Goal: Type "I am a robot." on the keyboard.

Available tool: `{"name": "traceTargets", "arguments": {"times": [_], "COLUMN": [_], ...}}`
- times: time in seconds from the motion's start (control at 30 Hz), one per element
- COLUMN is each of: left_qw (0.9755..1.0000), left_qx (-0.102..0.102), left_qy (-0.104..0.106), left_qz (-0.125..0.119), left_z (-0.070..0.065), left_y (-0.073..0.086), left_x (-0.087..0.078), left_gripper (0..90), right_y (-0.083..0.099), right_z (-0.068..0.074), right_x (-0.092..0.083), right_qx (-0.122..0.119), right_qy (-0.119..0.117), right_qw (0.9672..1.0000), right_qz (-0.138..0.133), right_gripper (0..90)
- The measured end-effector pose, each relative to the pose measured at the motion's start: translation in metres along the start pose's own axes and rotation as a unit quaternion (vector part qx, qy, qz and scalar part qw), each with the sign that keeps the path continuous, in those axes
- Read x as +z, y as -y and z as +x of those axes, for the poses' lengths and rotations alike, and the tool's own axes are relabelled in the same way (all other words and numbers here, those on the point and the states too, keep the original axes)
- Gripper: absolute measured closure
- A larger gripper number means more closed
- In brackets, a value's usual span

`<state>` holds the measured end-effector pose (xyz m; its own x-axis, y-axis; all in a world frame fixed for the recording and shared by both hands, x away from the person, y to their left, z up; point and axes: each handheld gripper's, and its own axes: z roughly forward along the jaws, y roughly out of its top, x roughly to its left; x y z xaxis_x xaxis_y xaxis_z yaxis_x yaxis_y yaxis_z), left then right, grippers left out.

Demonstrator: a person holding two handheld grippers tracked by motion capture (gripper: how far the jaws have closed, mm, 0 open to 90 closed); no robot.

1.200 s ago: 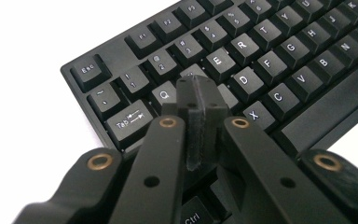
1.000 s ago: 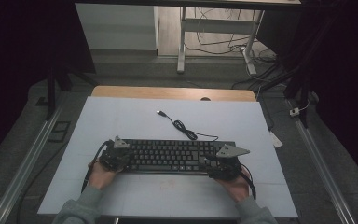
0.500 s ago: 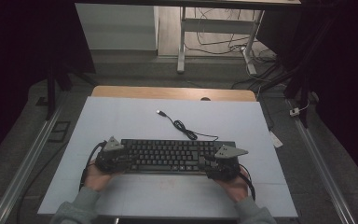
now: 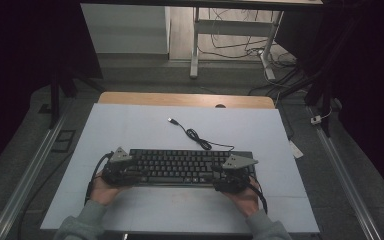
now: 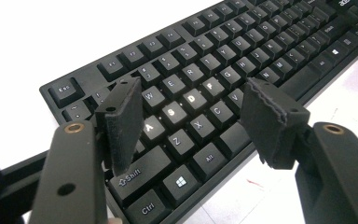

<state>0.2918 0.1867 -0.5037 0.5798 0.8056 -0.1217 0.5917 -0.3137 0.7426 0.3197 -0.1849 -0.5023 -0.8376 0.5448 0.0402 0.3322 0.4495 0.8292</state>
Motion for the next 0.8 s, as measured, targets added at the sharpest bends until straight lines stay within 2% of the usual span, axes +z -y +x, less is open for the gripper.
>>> {"name": "traceTargets", "arguments": {"times": [0.2,0.3,0.57,0.8], "left_qw": [1.0000,1.0000,1.0000,1.0000], "left_qx": [0.001,0.000,-0.004,-0.001], "left_qy": [0.000,0.000,-0.001,0.000], "left_qz": [0.001,0.001,0.002,0.005], "left_z": [0.000,0.000,0.002,0.000], "left_y": [0.000,0.000,0.000,0.000], "left_x": [0.000,0.001,0.001,0.002], "left_gripper": [37.6,37.5,37.4,37.3], "right_y": [-0.009,-0.013,-0.025,-0.034], "right_z": [0.010,0.013,0.020,0.030], "right_x": [0.013,0.019,0.040,0.058], "right_qx": [-0.014,-0.017,-0.023,-0.031], "right_qy": [-0.011,-0.018,-0.032,-0.038], "right_qw": [0.9998,0.9997,0.9989,0.9979], "right_qz": [0.001,0.005,0.028,0.043], "right_gripper": [52.0,55.7,87.7,89.5]}}
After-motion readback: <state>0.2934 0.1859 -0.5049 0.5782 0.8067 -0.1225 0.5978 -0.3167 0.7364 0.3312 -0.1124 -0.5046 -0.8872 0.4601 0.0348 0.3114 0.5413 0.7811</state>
